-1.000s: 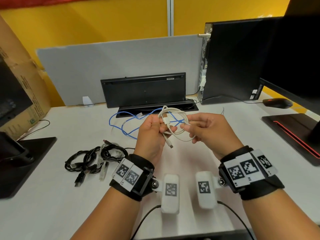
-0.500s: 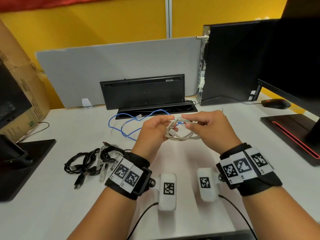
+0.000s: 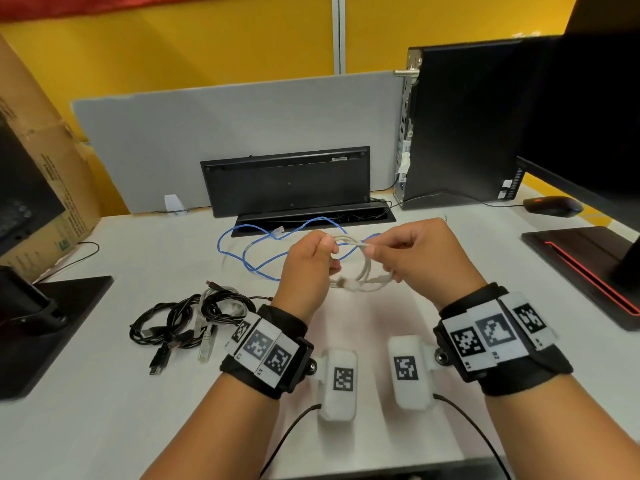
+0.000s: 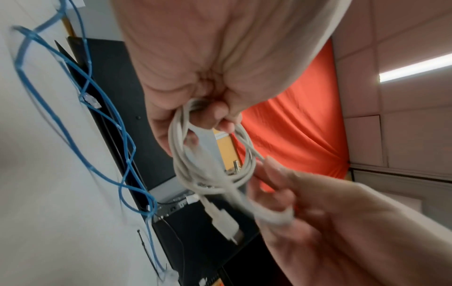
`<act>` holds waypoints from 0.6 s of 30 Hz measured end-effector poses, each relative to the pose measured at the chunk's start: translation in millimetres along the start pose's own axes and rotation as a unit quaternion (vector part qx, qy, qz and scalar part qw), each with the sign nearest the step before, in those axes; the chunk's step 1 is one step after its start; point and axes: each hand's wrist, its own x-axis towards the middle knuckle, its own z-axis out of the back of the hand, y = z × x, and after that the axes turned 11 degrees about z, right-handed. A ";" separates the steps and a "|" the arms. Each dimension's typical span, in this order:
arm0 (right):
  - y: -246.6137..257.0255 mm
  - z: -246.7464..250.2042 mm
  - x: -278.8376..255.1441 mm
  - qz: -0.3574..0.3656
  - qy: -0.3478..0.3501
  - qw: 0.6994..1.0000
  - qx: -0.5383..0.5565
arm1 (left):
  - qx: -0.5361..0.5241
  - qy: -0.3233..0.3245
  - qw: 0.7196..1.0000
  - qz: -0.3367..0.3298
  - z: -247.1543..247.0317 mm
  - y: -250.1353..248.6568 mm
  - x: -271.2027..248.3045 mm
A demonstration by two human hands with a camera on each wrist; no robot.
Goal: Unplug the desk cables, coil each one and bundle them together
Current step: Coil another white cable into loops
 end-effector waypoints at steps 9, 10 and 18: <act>7.2 13.9 3.7 0.073 0.044 0.951 -0.298 | -0.039 0.004 0.999 -0.012 5.2 2.2 -0.4; 6.8 13.5 4.4 0.087 0.041 0.941 -0.324 | -0.041 0.004 0.999 -0.013 4.3 1.1 -1.5; -5.4 -9.1 -1.1 0.102 0.002 0.973 -0.208 | -0.151 0.048 0.987 0.025 -1.7 -6.2 -12.5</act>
